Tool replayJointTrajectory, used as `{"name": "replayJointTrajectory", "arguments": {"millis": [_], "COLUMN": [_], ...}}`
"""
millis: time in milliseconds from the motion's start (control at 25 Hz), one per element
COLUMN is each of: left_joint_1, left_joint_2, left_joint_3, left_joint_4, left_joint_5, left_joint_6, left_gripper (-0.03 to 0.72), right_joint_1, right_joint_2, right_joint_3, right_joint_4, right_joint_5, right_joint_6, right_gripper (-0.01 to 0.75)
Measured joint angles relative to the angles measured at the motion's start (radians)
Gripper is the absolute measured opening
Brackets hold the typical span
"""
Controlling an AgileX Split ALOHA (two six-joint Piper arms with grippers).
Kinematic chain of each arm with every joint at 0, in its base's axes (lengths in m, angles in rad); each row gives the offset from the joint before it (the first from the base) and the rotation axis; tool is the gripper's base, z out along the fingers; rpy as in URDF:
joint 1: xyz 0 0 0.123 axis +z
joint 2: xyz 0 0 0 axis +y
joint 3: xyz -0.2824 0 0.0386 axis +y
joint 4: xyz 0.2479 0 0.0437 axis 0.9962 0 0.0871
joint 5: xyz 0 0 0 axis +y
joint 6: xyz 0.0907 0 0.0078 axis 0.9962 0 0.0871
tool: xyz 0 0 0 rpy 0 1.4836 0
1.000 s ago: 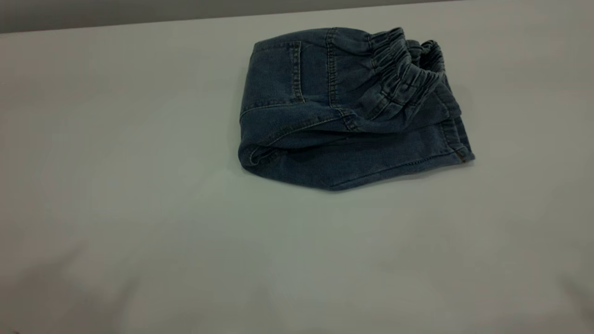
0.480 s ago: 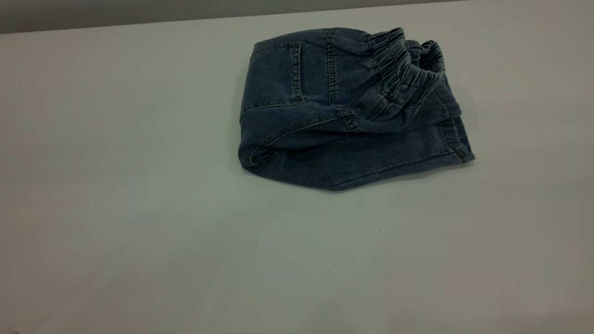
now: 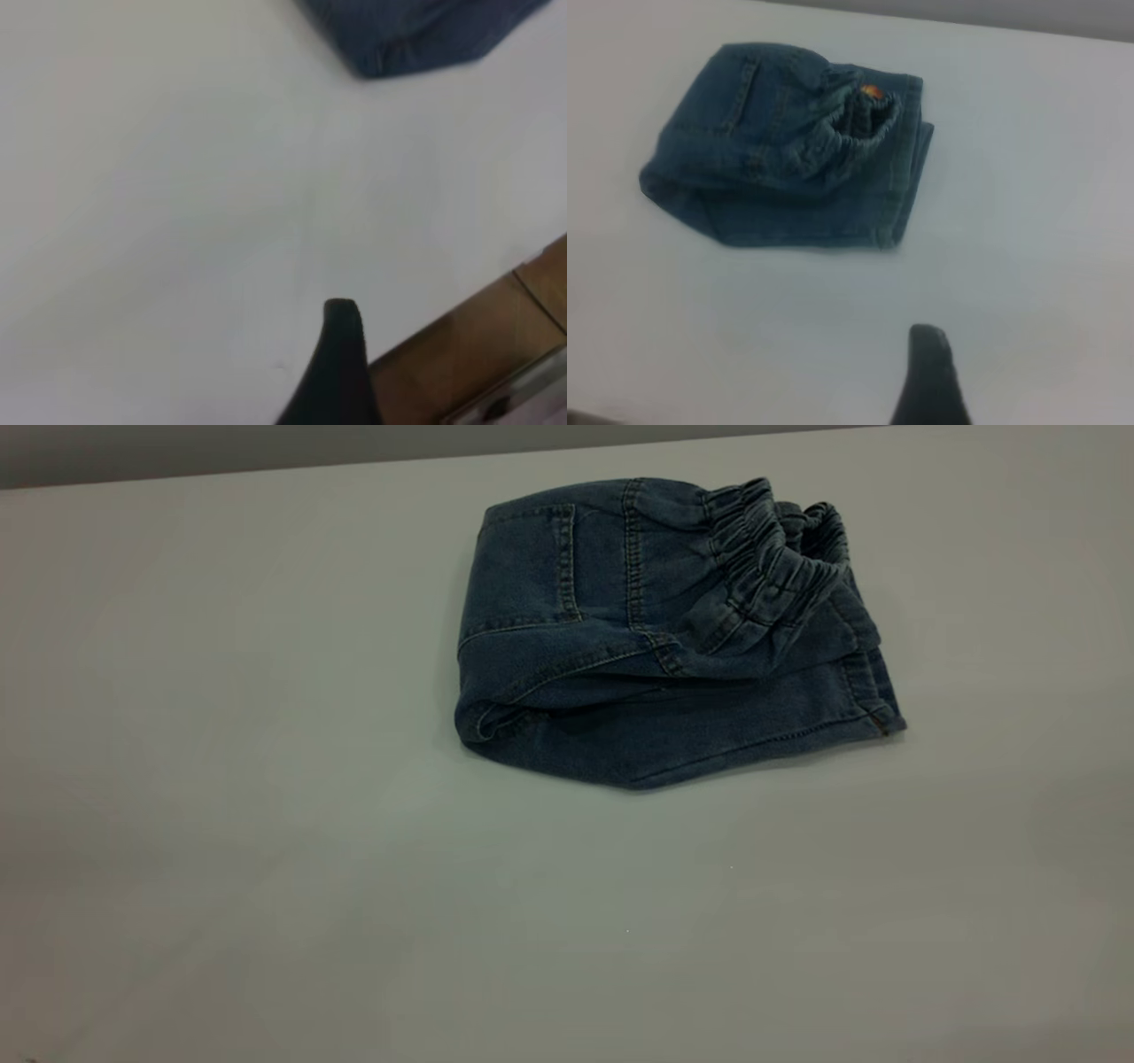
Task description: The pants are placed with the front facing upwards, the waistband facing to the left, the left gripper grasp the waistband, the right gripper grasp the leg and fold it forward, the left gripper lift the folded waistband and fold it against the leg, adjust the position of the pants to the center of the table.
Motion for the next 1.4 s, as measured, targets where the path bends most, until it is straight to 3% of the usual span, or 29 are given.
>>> {"name": "replayJointTrajectory", "arguments": {"millis": [440, 960, 1400], "left_joint_1": [0.0, 0.0, 0.0], "left_joint_2": [-0.158, -0.264, -0.283], "left_joint_3": [0.041, 0.151, 0.175], "left_joint_4": [0.011, 0.003, -0.023], "left_joint_5": [0.002, -0.122, -0.143], "left_joint_6": [0.003, -0.02, -0.006], "left_gripper": [0.581, 0.581, 0.581], "right_joint_1": [0.0, 0.0, 0.0], "right_joint_2": [-0.118, -0.118, -0.118], "right_joint_3": [0.05, 0.059, 0.059], "right_joint_4": [-0.037, -0.026, -0.021], "right_joint_5": [-0.032, -0.026, -0.025], "right_joint_6": [-0.024, -0.021, -0.024], "right_gripper": [0.441, 0.441, 0.441]}}
